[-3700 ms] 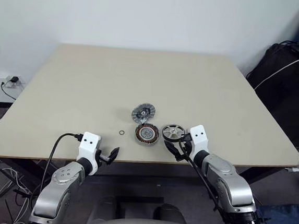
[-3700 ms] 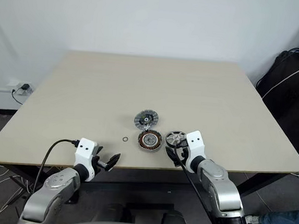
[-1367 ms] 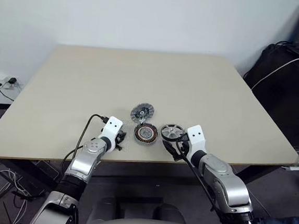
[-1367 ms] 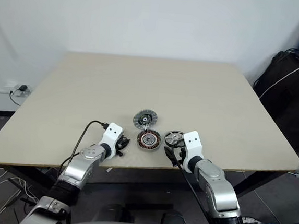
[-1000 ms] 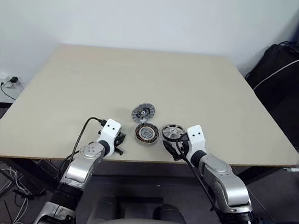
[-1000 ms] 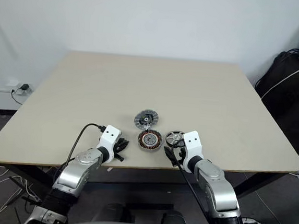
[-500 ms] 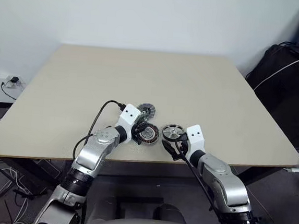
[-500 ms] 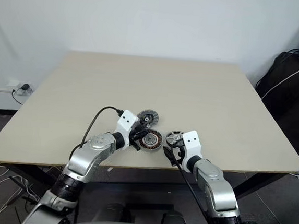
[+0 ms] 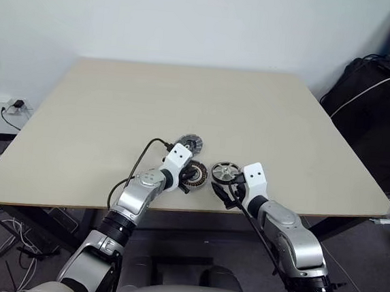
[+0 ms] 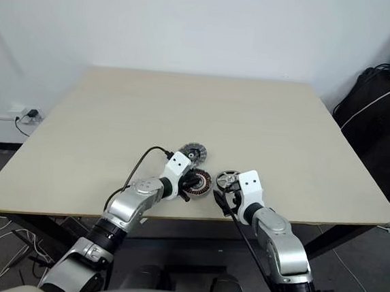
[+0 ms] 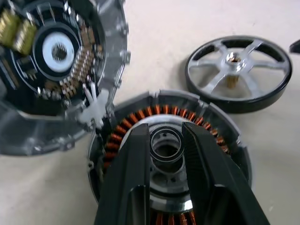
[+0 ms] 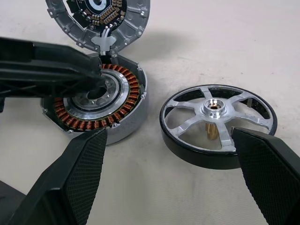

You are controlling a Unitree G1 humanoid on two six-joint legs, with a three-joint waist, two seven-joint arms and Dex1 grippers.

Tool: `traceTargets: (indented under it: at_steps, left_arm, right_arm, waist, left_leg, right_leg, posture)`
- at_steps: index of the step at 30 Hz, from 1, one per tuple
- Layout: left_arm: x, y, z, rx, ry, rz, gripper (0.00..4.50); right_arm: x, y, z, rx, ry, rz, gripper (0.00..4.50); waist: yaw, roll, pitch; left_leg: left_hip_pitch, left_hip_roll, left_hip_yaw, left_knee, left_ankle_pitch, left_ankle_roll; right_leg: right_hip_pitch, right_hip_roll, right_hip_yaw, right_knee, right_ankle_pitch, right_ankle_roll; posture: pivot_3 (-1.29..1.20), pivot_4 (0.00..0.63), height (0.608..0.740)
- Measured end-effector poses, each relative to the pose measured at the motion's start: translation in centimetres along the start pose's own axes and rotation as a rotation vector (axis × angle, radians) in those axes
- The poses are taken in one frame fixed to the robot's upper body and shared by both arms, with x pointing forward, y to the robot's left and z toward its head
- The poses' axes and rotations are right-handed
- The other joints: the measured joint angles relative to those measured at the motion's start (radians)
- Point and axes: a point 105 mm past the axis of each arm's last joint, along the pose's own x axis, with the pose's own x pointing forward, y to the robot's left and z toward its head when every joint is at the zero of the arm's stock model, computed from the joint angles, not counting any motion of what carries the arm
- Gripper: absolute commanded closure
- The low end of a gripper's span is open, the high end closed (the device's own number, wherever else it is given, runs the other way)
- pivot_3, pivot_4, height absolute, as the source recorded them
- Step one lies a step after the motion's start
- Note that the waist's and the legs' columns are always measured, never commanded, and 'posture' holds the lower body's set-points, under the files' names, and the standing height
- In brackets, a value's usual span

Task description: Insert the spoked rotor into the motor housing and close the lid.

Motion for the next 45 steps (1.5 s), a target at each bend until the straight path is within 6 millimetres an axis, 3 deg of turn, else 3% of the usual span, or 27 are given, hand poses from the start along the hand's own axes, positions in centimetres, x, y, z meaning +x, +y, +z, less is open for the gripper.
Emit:
traceTargets:
  at_steps: [1,8,12,15,19,23,29,33,45]
  left_arm:
    - [0.0,0.0,-0.1,-0.001,0.002,0.0,3.09]
    - [0.0,0.2,0.3,0.0,-0.02,0.014,0.85]
    - [-0.5,0.5,2.2,0.005,-0.09,0.03,0.85]
    - [-1.3,0.6,3.3,0.018,-0.14,0.043,1.88]
    - [-2.8,0.6,2.1,0.002,-0.14,0.054,3.16]
    - [-4.7,1.1,1.1,-0.017,-0.14,0.085,4.5]
    - [-7.1,2.0,-0.5,-0.04,-0.133,0.141,4.5]
    - [-8.1,1.6,-1.4,-0.055,-0.127,0.129,4.5]
    - [-8.9,0.6,-2.8,-0.091,-0.114,0.144,4.5]
  right_arm:
    - [0.0,0.0,0.0,0.0,0.0,0.0,0.0]
    - [0.0,0.0,0.0,-0.001,-0.001,0.001,0.0]
    - [0.0,0.0,0.0,-0.001,-0.002,0.002,0.0]
    - [0.0,0.0,0.1,-0.001,-0.003,0.003,0.0]
    - [0.4,0.5,0.8,0.004,-0.025,0.025,0.0]
    - [0.9,1.4,1.3,-0.005,-0.026,0.06,1.33]
    - [2.5,3.4,3.0,-0.06,-0.019,0.121,3.28]
    - [3.8,4.5,3.6,-0.098,0.014,0.142,4.47]
    - [5.9,6.5,3.9,-0.184,0.112,0.187,4.47]
  waist:
    - [0.0,0.0,0.0]
    - [0.0,0.0,0.0]
    - [0.0,0.0,0.0]
    - [0.0,0.0,0.0]
    - [-0.003,0.0,0.0]
    - [-0.003,0.001,0.0]
    - [-0.002,0.001,0.0]
    - [-0.002,0.001,0.0]
    - [-0.003,0.001,0.0]
  left_leg:
    - [0.0,0.0,0.0,0.0,0.0,0.0]
    - [0.0,0.0,0.0,0.0,0.0,0.0]
    - [0.0,0.0,0.0,0.0,0.0,0.0]
    - [0.0,0.0,0.0,0.0,0.0,0.0]
    - [0.0,0.0,0.0,0.0,0.0,0.0]
    - [0.0,0.001,0.0,0.0,0.0,0.0]
    - [0.0,0.001,0.0,0.0,0.0,0.0]
    - [-0.001,0.001,0.0,0.0,0.0,0.0]
    - [-0.001,0.001,0.001,-0.001,0.0,0.0]
  right_leg:
    - [0.0,0.0,0.0,0.0,0.0,0.0]
    - [0.0,0.0,0.0,0.0,0.0,0.0]
    - [0.0,0.0,0.0,0.0,0.0,0.0]
    - [0.0,0.0,0.0,0.0,0.0,0.0]
    - [0.0,0.0,0.0,0.0,0.0,0.0]
    - [0.0,0.0,0.0,0.001,0.0,0.0]
    - [-0.001,0.0,0.0,0.001,0.0,0.0]
    - [-0.002,-0.001,0.0,0.0,0.0,-0.001]
    - [-0.003,-0.001,0.0,0.0,0.001,-0.002]
  posture:
    - [0.0,0.0,0.74]
    - [0.0,0.0,0.74]
    - [0.0,0.0,0.74]
    - [0.0,0.0,0.74]
    - [0.0,0.0,0.74]
    - [0.0,0.0,0.74]
    - [0.0,0.0,0.74]
    - [0.0,0.0,0.74]
    - [0.0,0.0,0.74]
